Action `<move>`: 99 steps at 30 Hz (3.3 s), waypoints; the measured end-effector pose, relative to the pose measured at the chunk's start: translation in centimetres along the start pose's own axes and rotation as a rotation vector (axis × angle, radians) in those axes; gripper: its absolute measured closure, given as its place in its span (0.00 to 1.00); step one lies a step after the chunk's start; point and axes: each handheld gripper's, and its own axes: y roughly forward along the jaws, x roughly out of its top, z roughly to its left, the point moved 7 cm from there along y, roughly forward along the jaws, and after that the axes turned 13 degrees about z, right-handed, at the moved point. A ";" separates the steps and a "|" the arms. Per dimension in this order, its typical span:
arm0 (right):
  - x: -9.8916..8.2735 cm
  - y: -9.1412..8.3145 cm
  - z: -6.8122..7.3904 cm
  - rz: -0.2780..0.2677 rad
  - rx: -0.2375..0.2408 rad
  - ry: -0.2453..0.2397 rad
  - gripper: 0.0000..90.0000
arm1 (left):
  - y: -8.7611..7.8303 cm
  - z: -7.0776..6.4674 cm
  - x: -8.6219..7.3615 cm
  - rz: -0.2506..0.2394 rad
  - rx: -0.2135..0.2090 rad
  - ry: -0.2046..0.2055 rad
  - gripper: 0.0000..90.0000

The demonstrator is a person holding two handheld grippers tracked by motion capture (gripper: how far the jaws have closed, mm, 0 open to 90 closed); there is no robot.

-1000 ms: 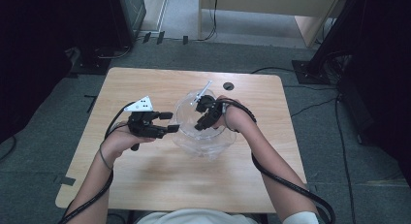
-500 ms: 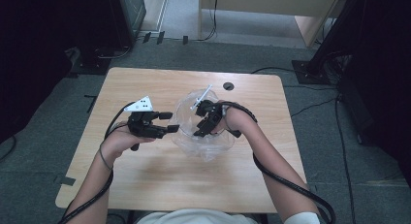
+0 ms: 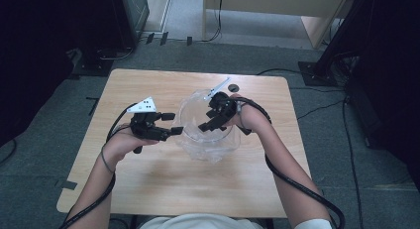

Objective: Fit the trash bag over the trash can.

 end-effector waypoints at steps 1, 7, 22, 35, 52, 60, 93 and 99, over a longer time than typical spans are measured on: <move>0.0 -0.2 0.0 -0.013 -0.004 -0.002 0.33 | 0.0 0.0 0.0 0.000 0.003 0.002 0.34; -0.3 -1.0 0.1 -0.051 -0.013 -0.011 0.33 | -0.2 0.0 0.3 0.005 0.013 -0.005 0.32; -2.0 -3.3 0.0 -0.200 -0.052 -0.038 0.27 | -0.8 0.4 0.8 0.011 0.058 0.001 0.31; -3.8 -4.6 0.3 -0.254 -0.059 -0.039 0.27 | -1.4 0.6 0.9 0.008 0.097 0.034 0.31; -6.7 -5.7 -0.1 -0.311 -0.068 -0.018 0.25 | -2.4 1.4 0.4 -0.012 0.124 0.038 0.31; -8.6 -6.5 -0.9 -0.325 -0.103 0.007 0.25 | -3.4 2.0 0.0 -0.013 0.155 0.037 0.31; -14.7 -1.9 -6.4 -0.332 -0.214 0.196 0.25 | -0.4 5.8 -5.0 0.071 0.229 0.026 0.31; -15.4 0.3 -7.0 -0.318 -0.215 0.207 0.25 | 0.8 6.0 -5.8 0.099 0.215 0.022 0.31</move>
